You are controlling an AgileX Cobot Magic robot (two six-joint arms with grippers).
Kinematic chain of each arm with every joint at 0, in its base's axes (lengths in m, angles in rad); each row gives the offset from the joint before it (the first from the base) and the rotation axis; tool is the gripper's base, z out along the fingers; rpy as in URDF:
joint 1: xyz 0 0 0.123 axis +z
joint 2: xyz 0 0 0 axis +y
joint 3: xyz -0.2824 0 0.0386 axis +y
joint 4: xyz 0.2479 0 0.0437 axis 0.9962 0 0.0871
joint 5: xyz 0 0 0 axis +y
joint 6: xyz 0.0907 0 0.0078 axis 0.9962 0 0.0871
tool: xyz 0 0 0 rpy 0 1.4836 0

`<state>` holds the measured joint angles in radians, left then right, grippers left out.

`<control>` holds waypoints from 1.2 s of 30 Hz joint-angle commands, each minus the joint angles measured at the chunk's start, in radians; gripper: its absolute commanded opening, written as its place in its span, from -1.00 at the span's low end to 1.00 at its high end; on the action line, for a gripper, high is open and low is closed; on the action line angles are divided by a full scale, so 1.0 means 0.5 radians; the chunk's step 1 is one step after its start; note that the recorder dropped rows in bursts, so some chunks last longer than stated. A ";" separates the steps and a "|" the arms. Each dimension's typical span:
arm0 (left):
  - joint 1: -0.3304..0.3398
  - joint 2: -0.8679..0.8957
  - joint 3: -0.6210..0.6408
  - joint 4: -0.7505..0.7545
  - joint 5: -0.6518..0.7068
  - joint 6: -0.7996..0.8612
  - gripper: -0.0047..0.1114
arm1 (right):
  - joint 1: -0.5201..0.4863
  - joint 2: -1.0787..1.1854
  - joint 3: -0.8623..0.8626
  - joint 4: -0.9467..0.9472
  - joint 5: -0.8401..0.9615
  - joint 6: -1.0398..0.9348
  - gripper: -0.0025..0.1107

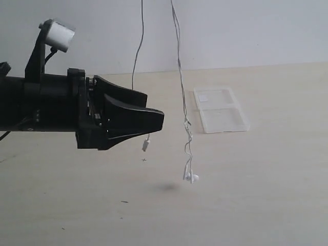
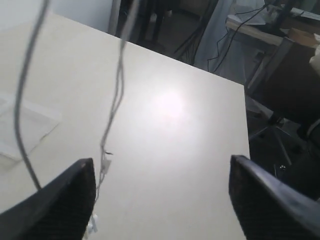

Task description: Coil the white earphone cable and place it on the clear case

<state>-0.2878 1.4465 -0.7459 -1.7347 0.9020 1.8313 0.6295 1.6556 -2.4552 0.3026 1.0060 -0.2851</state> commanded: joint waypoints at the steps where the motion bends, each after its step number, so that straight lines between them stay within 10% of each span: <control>1: -0.008 0.011 -0.014 -0.019 0.170 -0.058 0.31 | -0.003 -0.007 -0.012 -0.062 -0.013 -0.007 -0.96; 11: -0.008 0.004 -0.014 0.099 0.501 -0.167 0.31 | -0.003 -0.007 -0.012 -0.116 -0.017 -0.002 -0.96; 36: -0.010 -0.087 -0.068 -0.019 -0.191 0.174 0.31 | -0.003 -0.007 -0.012 -0.108 -0.029 -0.002 -0.96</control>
<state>-0.2878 1.3887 -0.7647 -1.7249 0.8078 1.8684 0.6295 1.6556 -2.4552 0.2346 1.0060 -0.2851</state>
